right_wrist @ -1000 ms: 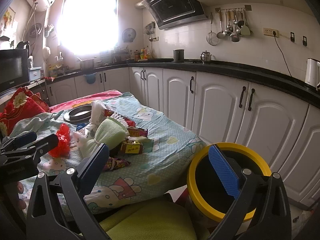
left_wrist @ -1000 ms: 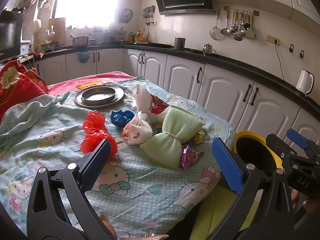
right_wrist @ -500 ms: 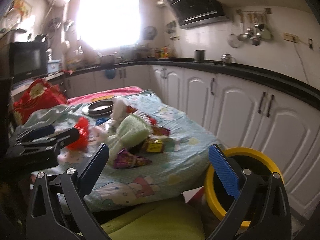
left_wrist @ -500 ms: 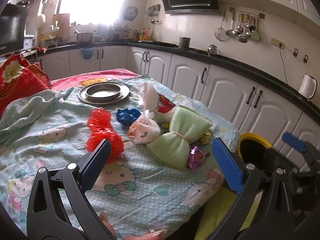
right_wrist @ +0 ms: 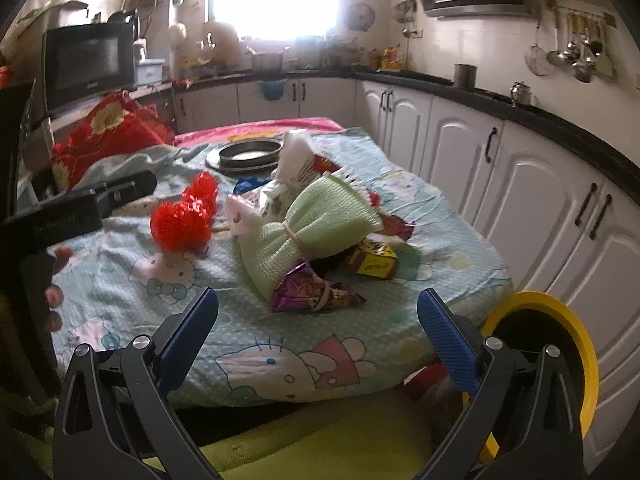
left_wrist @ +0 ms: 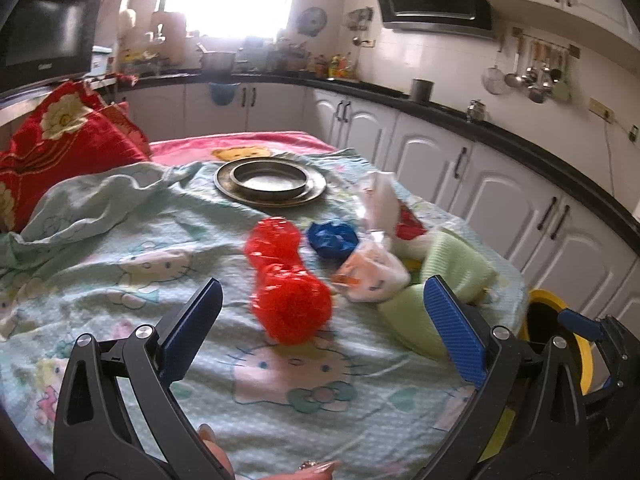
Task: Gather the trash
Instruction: 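Move the left gripper to the red plastic bag while the right gripper approaches the purple wrapper, then close the left gripper on the red bag while the right gripper grasps the purple wrapper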
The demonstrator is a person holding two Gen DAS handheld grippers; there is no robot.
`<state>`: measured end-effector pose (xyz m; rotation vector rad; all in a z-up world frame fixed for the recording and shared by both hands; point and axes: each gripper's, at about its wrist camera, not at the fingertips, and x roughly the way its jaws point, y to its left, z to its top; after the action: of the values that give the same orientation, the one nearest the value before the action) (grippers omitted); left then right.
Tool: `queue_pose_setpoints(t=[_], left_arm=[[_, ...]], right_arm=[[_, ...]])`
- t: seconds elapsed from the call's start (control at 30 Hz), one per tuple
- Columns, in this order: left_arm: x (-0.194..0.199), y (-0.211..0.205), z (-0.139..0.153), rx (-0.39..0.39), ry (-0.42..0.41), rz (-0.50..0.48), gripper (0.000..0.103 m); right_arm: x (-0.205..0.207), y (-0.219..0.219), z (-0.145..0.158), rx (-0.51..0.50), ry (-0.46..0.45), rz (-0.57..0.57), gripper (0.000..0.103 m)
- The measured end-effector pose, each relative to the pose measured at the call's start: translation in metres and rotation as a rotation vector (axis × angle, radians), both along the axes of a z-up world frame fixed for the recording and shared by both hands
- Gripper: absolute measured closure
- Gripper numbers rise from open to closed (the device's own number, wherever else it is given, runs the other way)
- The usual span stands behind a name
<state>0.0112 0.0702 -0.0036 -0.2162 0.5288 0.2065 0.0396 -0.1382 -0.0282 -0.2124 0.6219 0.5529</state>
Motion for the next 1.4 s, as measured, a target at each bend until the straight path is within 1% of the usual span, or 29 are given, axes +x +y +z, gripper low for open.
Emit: queue_pose_setpoints(t=[0.13,0.2,0.27,0.4,0.53,0.63,0.7,0.77,0.83,0.9,0.97,1.07,1.17,1.23,1.27,1.37,1.4], left_arm=[[0.007,0.014,-0.003,0.005,0.032,0.026,0.01],[0.015,0.021,-0.004,0.002,0.063,0.026,0.01],[0.023,0.026,-0.006,0.002,0.097,0.024,0.01],[0.037,0.029,-0.006,0.016,0.117,0.013,0.01],[0.059,0.031,-0.01,0.026,0.163,0.033,0.01],[0.076,0.034,-0.019,0.013,0.187,0.025,0.01],[0.083,0.037,-0.026,-0.003,0.202,0.029,0.01],[0.088,0.041,-0.032,-0.025,0.215,0.037,0.01],[0.09,0.045,-0.037,-0.049,0.211,0.023,0.01],[0.091,0.046,-0.041,-0.058,0.205,0.016,0.01],[0.094,0.048,-0.047,-0.069,0.213,0.017,0.01],[0.094,0.053,-0.058,-0.125,0.218,0.011,0.011],[0.093,0.056,-0.067,-0.159,0.231,0.019,0.019],[0.092,0.055,-0.073,-0.178,0.241,0.013,0.027],[0.091,0.055,-0.075,-0.183,0.24,0.009,0.029],[0.089,0.056,-0.074,-0.189,0.229,0.002,0.041],[0.088,0.056,-0.073,-0.191,0.224,-0.003,0.047]], right_arm=[[0.011,0.009,-0.007,-0.031,0.009,0.034,0.008],[0.019,0.014,-0.012,-0.04,0.029,0.05,0.016],[0.027,0.016,-0.016,-0.048,0.044,0.061,0.018],[0.038,0.02,-0.022,-0.054,0.067,0.08,0.022],[0.05,0.022,-0.028,-0.061,0.083,0.088,0.026],[0.057,0.023,-0.031,-0.064,0.099,0.093,0.032],[0.062,0.023,-0.034,-0.062,0.122,0.102,0.039],[0.066,0.023,-0.036,-0.054,0.137,0.11,0.042],[0.07,0.024,-0.038,-0.048,0.155,0.122,0.046],[0.072,0.024,-0.041,-0.042,0.178,0.135,0.053],[0.074,0.025,-0.043,-0.031,0.196,0.144,0.057],[0.073,0.024,-0.044,-0.027,0.202,0.15,0.061],[0.074,0.021,-0.043,-0.021,0.217,0.146,0.066],[0.074,0.017,-0.044,-0.014,0.231,0.145,0.07],[0.075,0.017,-0.044,-0.013,0.235,0.145,0.071],[0.073,0.013,-0.044,-0.011,0.243,0.144,0.073],[0.073,0.013,-0.044,-0.012,0.243,0.144,0.074]])
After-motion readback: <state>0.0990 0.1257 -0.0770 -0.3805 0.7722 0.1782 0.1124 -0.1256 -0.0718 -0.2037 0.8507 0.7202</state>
